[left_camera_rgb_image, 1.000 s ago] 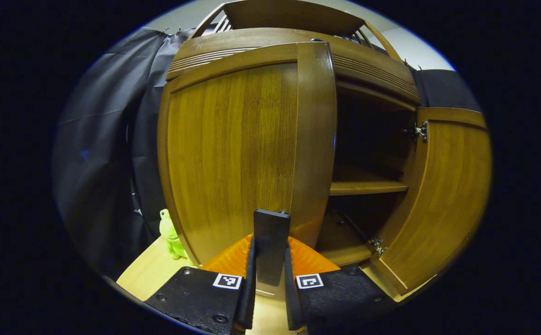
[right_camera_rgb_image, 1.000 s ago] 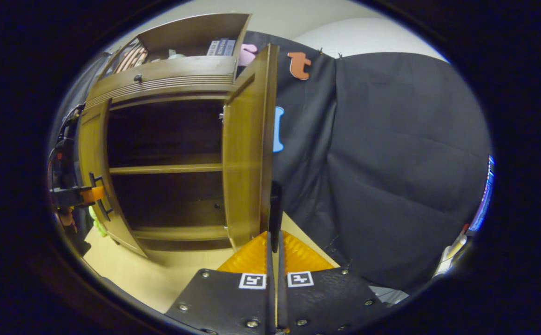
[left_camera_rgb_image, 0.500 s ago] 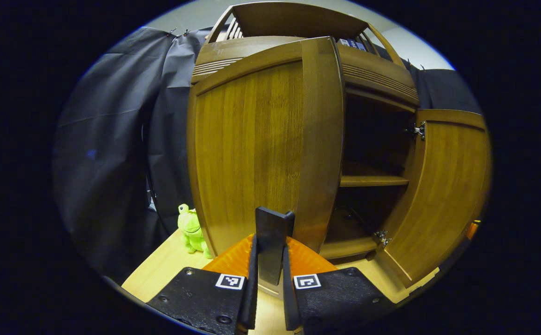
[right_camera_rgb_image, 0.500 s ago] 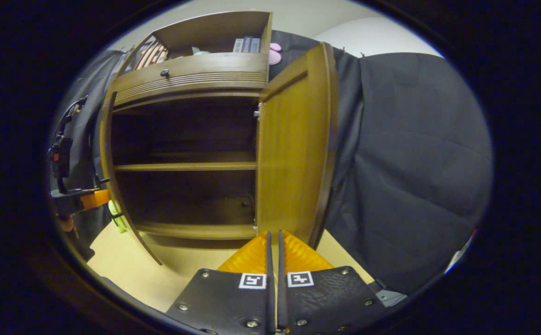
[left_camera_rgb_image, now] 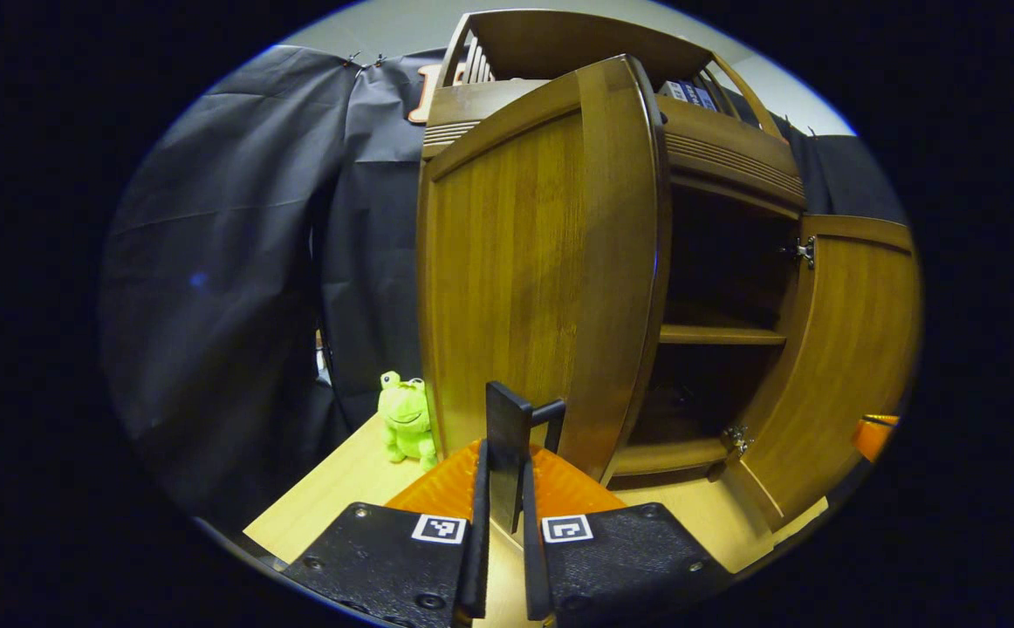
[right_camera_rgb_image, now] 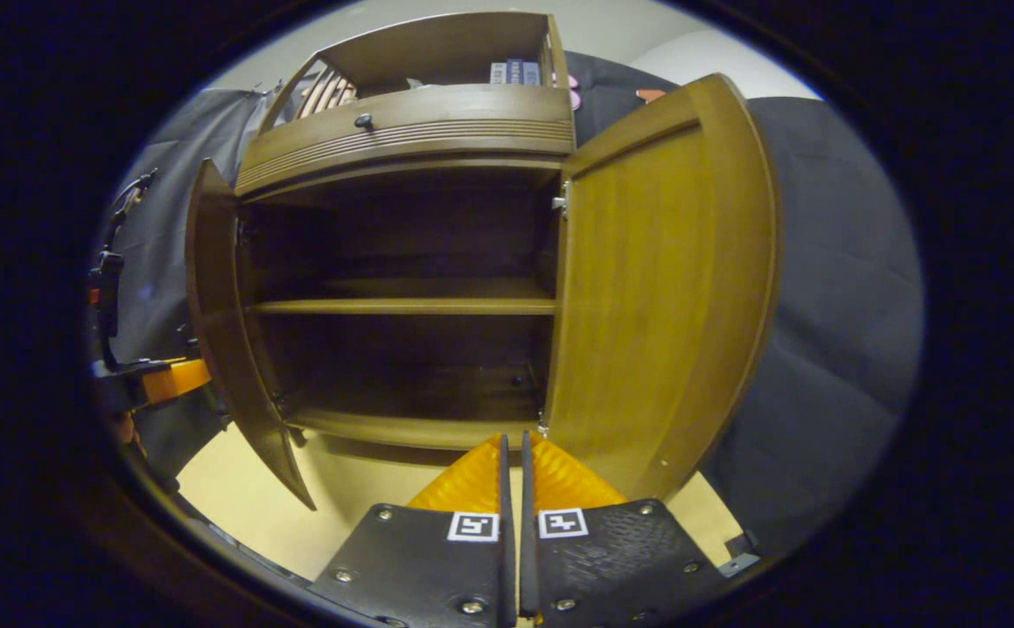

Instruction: Open the right door of the double-door shoe cabinet with the right hand, and open the left door with the left hand.

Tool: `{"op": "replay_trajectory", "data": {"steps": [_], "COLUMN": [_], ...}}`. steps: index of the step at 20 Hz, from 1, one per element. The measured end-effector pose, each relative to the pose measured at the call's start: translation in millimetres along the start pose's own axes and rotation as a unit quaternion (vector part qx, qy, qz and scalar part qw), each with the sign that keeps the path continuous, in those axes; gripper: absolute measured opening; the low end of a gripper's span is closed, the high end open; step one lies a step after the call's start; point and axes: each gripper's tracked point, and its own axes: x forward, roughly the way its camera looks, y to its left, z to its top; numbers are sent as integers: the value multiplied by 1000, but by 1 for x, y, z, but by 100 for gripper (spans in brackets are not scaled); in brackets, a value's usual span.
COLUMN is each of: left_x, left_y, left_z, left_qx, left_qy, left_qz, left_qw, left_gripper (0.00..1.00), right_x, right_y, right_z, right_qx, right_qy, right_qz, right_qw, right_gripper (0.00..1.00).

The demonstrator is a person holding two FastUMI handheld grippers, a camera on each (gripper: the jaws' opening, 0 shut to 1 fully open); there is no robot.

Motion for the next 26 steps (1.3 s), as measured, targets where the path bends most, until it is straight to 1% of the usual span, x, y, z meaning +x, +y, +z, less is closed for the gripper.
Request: {"op": "replay_trajectory", "data": {"steps": [3,4,5,6,7,8,9,10,11,12,15,16,19,20,21,22,25,26], "left_x": [-6,-8,-10,-12,-14,-15,-16,-18,-18,-19,-22,-23,-29,-31,-34,-36,-41,-43], "left_y": [12,17,21,27,31,33,34,35,38,41,53,58,74,80,86,93,109,114], "left_z": [-1,-2,-2,-1,-1,-1,-1,-1,-1,-1,1,3,9,9,10,10,10,9], "left_qx": [-6,-7,-8,-10,-12,-13,-14,-13,-10,-6,-4,-3,4,7,7,7,0,0], "left_qy": [2,3,3,3,2,1,-1,-4,-5,-6,-7,-11,-21,-22,-23,-23,-25,-25], "left_qz": [11,16,22,28,30,29,24,18,16,16,28,32,44,49,53,58,70,75], "left_qw": [1000,1000,1000,1000,999,999,1000,1000,1000,1000,1000,999,999,999,998,998,997,997], "left_gripper": [11,13,13,11,7,7,7,10,10,7,6,10,9,5,10,7,5,0], "right_x": [5,6,7,7,7,8,8,9,11,11,14,13,16,19,21,22,25,25], "right_y": [13,15,18,20,22,23,25,26,28,29,34,34,40,44,49,52,65,69], "right_z": [-3,-4,-5,-6,-7,-8,-10,-11,-11,-11,-10,-12,-13,-12,-11,-13,-12,-11], "right_qx": [1,1,1,2,2,1,0,-1,-1,-1,-1,-2,-5,-5,-5,-6,-10,-12], "right_qy": [3,5,6,7,9,10,12,13,14,15,16,16,19,19,20,21,21,21], "right_qz": [17,21,24,27,30,32,35,38,40,42,47,48,57,61,65,70,85,89], "right_qw": [1000,1000,1000,1000,1000,999,999,999,999,999,999,999,998,998,998,997,996,996], "right_gripper": [3,3,3,3,3,3,2,2,2,2,3,2,2,2,2,2,3,3]}}
